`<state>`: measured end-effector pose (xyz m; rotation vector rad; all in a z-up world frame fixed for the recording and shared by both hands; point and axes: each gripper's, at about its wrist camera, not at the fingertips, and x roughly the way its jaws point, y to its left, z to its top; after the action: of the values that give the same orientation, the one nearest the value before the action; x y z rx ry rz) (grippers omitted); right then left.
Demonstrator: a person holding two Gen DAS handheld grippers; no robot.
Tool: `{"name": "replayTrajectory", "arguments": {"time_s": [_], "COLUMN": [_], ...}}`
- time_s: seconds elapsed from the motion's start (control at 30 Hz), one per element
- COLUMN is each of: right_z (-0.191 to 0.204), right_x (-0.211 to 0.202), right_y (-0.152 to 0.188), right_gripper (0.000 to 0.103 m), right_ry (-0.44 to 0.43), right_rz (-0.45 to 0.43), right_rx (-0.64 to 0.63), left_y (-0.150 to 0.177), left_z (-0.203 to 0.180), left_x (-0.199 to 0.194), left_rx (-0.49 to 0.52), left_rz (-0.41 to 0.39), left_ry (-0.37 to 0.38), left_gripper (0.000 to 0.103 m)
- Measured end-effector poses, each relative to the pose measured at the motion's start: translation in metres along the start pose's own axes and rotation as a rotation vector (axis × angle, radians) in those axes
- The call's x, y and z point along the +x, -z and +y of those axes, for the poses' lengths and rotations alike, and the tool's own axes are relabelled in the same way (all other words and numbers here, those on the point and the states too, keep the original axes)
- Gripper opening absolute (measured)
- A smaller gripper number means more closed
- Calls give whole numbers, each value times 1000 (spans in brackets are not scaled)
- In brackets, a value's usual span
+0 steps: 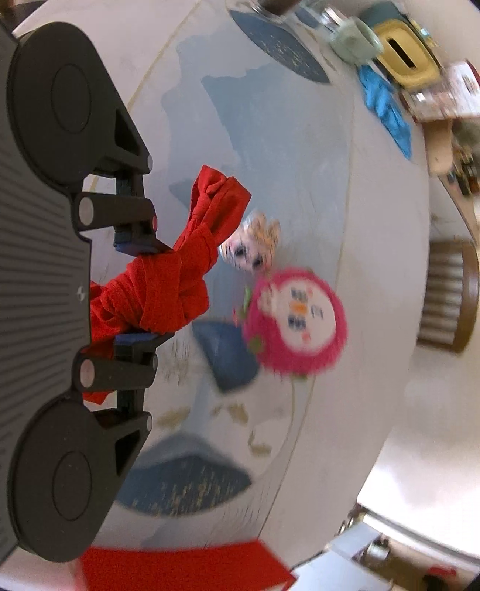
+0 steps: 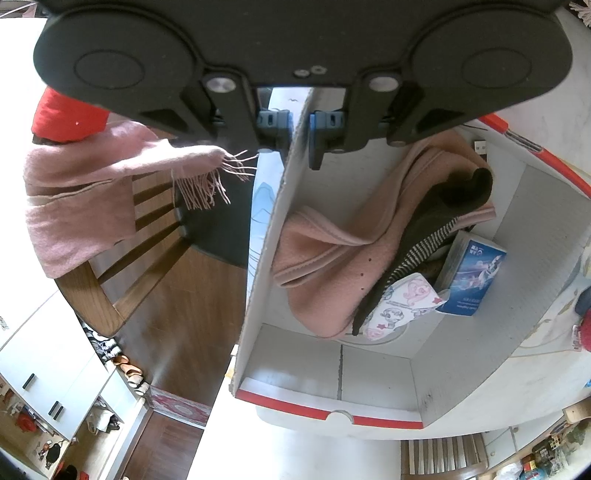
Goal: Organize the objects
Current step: 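Lift the red cloth with the left tool and lower it into the box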
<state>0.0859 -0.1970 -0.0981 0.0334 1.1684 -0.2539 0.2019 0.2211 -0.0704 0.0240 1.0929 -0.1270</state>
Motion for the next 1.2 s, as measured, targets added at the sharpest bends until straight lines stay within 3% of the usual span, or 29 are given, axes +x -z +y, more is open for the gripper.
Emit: {"name": "replayTrajectory", "arguments": {"time_s": [0.3,0.73,1.0,1.2], "right_z": [-1,0,-1,-3], "right_x": [-1,-1,-1,-2], "right_y": [0,1,1,2], "right_gripper": [7,7,7,8], "right_ry": [-9,-11,-17,-29], "right_rz": [-6,-9,-12,-18], "right_rx": [6,-28,-37,-30], "left_y": [-4,-13,-19,-15], "left_z": [-55,-163,-242,-301], "left_x": [-31,-66,-86,-81], "left_rx": [112,418,632,768], "left_rz": [-31,-82,-160,-158], "left_ry": [164,369,459,493], "left_gripper": [36,36,37,37]}}
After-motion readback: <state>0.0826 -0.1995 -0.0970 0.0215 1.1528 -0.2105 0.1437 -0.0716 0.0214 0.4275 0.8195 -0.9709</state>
